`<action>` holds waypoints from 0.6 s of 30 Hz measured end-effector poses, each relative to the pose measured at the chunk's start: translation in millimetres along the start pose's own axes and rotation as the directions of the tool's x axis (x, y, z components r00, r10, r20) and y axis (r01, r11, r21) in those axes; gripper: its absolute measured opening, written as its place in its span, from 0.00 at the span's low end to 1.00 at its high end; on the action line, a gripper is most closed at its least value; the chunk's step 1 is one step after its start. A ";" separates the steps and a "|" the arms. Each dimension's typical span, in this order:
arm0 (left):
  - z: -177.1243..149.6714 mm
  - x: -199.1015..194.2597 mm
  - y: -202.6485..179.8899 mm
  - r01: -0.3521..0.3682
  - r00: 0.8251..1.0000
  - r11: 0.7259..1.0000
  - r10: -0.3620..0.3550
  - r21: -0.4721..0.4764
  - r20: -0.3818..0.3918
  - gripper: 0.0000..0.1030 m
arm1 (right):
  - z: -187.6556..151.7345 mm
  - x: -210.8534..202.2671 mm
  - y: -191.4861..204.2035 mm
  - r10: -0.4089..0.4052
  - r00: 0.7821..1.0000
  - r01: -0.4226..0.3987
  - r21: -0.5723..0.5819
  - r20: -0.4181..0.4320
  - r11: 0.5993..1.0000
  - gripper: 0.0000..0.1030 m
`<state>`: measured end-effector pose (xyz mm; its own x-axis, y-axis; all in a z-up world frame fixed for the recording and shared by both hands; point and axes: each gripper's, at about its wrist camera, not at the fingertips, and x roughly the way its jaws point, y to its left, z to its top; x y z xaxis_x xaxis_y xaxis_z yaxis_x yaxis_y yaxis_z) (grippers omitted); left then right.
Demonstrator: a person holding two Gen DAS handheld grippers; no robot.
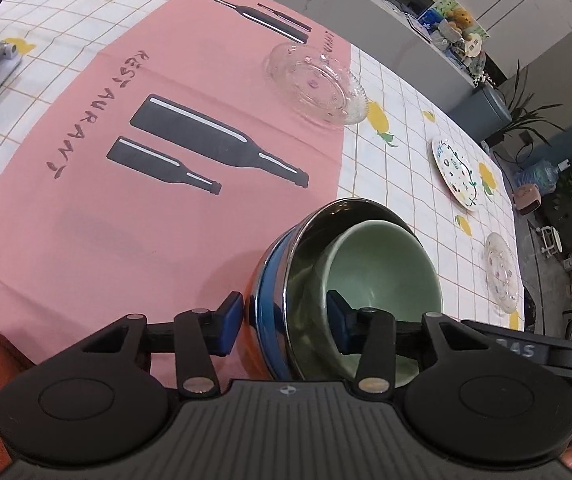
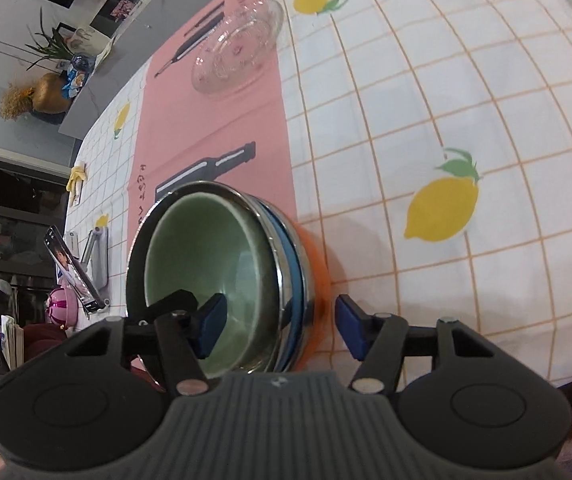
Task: Organize plates and bowls
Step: 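Lift both grippers away from the nested bowl stack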
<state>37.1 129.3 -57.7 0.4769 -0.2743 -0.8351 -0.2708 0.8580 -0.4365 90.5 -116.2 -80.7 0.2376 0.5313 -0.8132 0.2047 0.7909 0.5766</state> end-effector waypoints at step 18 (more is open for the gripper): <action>40.9 11.3 7.8 -0.039 0.999 0.999 0.039 -0.023 0.035 0.46 | 34.6 23.4 26.5 -0.040 0.999 0.040 -0.039 0.017 0.998 0.38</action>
<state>74.6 150.7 -56.9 0.4944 -0.2252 -0.8396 -0.3082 0.8577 -0.4115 134.4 -93.3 -81.7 0.2452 0.4943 -0.8340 0.1772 0.8229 0.5399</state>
